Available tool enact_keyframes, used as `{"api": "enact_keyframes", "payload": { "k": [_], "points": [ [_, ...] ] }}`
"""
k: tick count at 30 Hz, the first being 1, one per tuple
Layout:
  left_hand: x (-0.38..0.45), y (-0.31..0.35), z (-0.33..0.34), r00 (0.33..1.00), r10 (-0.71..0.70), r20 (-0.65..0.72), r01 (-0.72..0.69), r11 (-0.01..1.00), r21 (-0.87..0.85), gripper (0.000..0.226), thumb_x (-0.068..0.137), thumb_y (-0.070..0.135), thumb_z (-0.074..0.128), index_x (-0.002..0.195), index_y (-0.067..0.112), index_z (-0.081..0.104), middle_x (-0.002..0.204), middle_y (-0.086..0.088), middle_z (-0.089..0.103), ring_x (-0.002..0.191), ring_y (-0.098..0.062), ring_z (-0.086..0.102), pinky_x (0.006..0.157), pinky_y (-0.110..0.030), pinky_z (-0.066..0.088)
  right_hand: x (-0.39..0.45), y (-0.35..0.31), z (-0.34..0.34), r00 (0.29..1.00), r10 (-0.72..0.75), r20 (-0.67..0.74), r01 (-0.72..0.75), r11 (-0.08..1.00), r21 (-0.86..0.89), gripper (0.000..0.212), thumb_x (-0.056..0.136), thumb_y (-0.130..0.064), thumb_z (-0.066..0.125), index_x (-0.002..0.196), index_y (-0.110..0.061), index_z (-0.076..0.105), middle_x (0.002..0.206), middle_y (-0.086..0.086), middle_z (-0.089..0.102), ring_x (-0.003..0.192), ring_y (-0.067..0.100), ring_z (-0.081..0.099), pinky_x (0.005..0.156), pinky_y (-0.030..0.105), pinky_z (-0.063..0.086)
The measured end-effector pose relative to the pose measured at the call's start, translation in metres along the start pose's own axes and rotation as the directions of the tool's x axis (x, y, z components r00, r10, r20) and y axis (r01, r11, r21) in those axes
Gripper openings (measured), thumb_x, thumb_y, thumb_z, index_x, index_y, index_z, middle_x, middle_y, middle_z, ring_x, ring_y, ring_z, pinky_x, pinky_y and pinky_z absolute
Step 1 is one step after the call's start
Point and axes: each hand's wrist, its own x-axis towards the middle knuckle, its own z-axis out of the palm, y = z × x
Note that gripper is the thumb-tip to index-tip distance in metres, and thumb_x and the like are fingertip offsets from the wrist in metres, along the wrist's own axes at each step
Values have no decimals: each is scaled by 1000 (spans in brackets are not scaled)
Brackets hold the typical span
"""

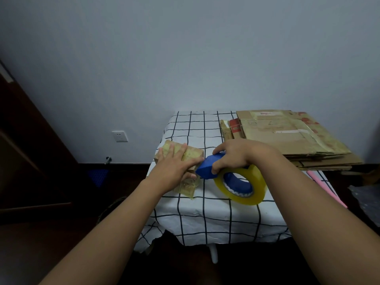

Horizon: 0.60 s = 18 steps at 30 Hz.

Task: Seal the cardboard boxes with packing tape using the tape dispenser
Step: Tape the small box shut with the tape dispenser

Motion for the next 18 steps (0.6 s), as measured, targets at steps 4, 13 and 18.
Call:
{"api": "enact_keyframes", "payload": {
  "k": [4, 13, 18],
  "points": [
    [0, 0, 0, 1000, 0, 2, 0, 1000, 15, 55, 95, 63, 36, 145, 61, 14, 165, -8, -1, 148, -44, -4, 114, -67, 1, 3, -3, -6, 1000, 2, 21, -2, 1000, 11, 68, 69, -64, 72, 129, -34, 62, 119, -1, 58, 89, 14, 56, 75, 32, 52],
    [0, 6, -6, 1000, -6, 16, 6, 1000, 20, 54, 95, 61, 39, 146, 57, 18, 165, -6, 1, 148, -43, -1, 115, -68, 4, 5, -9, -11, 997, 27, 67, -22, 997, -74, 71, 70, -63, 74, 133, -34, 58, 119, -1, 58, 90, 16, 59, 79, 33, 56],
    [-1, 9, -8, 999, -23, 28, 22, 999, 34, 51, 96, 61, 39, 144, 56, 23, 165, -7, 1, 148, -44, 1, 114, -68, 5, 4, -14, -16, 991, 59, 120, -46, 993, -107, 65, 72, -65, 70, 125, -25, 67, 123, 2, 62, 103, 22, 61, 94, 40, 54]
  ]
}}
